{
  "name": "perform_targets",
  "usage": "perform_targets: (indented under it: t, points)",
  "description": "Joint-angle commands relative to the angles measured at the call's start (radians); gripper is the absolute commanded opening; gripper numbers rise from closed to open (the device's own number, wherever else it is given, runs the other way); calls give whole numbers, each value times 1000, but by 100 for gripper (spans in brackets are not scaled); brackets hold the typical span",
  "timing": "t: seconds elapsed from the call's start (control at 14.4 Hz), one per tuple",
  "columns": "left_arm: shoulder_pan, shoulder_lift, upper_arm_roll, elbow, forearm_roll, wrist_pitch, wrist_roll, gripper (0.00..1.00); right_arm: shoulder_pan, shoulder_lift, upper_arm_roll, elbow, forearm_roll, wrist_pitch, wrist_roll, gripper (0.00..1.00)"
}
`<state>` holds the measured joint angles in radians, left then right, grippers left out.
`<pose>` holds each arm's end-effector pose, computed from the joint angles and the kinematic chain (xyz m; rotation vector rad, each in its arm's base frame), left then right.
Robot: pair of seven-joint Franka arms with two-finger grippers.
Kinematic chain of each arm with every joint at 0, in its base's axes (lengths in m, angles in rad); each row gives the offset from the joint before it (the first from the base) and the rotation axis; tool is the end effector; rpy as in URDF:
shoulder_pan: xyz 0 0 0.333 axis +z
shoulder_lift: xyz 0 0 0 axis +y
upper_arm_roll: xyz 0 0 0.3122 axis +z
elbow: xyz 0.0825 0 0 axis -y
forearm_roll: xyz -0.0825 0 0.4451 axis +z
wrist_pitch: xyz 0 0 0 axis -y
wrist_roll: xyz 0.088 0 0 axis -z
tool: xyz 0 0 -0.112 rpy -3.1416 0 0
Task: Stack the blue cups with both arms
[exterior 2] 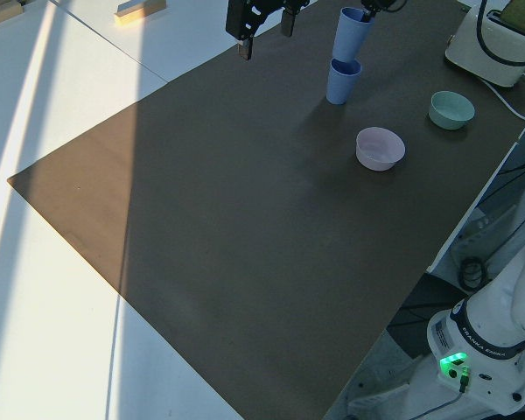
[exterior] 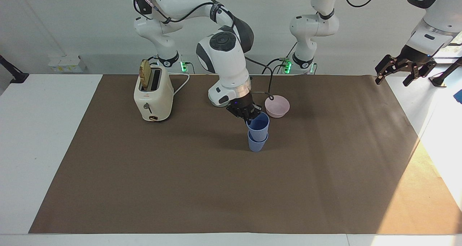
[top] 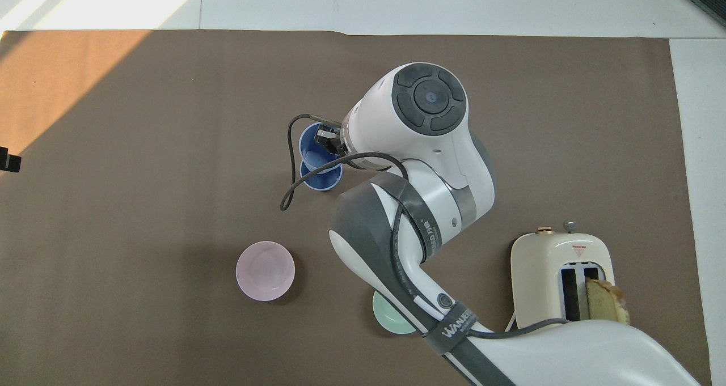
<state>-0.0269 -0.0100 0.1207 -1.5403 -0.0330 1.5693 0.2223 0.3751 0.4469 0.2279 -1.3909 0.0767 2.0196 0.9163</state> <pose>0.6107 0.0541 0.6380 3.1067 -0.2009 0.0682 0.6442 0.4147 0.4546 -2.8379 0.5328 -0.0350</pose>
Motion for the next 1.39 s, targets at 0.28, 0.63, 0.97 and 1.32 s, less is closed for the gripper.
perform_targets:
  t: [0.28, 0.63, 0.97, 1.32]
  points:
    - [-1, 7, -1, 25, 15, -28, 5, 100, 4, 3, 4, -23, 20, -7, 10, 0]
    - [1, 7, -1, 25, 16, -28, 5, 100, -1, 4, 4, -31, 20, 4, 9, 100]
    - [-1, 7, -1, 25, 15, -28, 5, 100, -34, -29, -4, -22, -26, -44, -14, 100]
    - [-1, 7, -1, 25, 15, -28, 5, 100, -214, -108, -12, 15, -41, -281, -359, 100]
